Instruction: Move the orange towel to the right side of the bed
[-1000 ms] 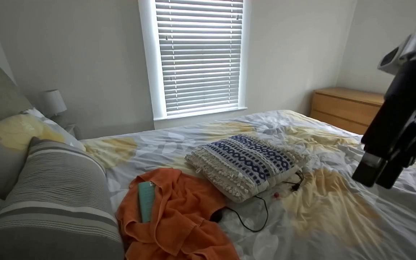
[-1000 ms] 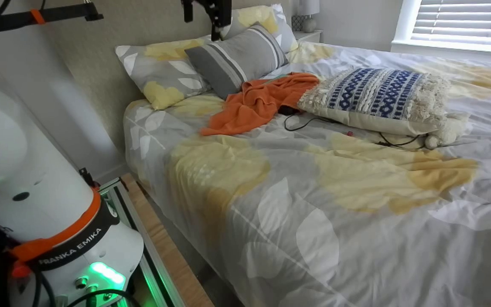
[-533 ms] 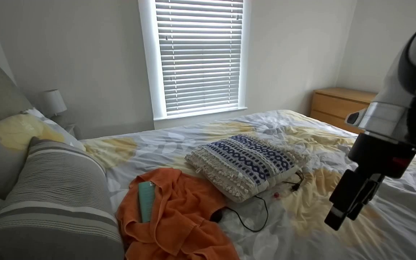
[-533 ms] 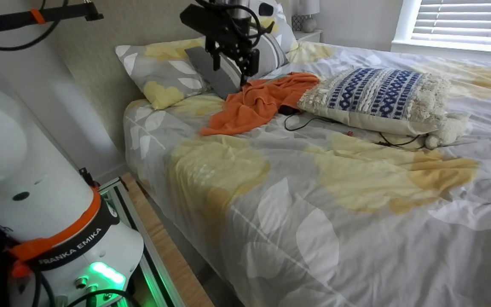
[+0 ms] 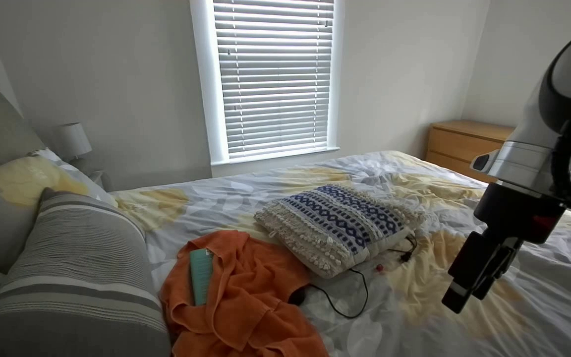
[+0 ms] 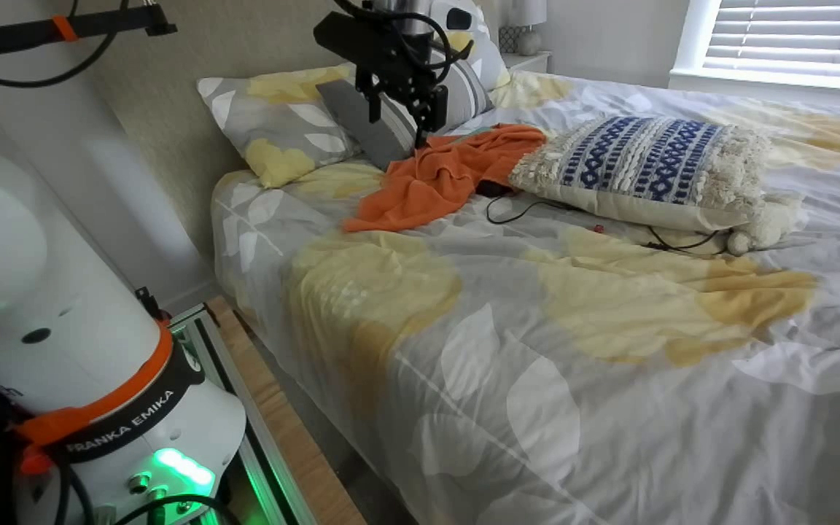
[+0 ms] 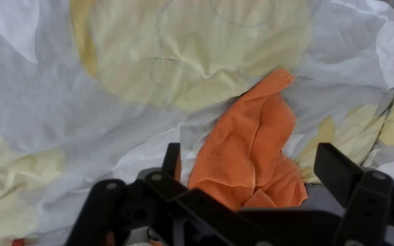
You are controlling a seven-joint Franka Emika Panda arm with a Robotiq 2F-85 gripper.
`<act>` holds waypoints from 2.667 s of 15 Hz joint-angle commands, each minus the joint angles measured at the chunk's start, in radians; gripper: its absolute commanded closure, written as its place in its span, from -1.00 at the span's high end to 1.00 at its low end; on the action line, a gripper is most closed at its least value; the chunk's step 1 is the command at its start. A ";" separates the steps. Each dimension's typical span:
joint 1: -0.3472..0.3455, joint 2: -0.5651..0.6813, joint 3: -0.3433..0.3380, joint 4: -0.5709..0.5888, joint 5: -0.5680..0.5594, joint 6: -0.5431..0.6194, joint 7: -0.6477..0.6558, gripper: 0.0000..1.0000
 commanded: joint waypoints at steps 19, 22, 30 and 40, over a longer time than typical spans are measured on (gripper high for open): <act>-0.089 0.695 0.220 0.452 0.417 0.280 -0.517 1.00; -0.093 0.784 0.262 0.551 0.415 0.284 -0.529 1.00; -0.084 0.891 0.308 0.663 0.377 0.277 -0.495 1.00; -0.084 0.937 0.319 0.715 0.375 0.277 -0.496 1.00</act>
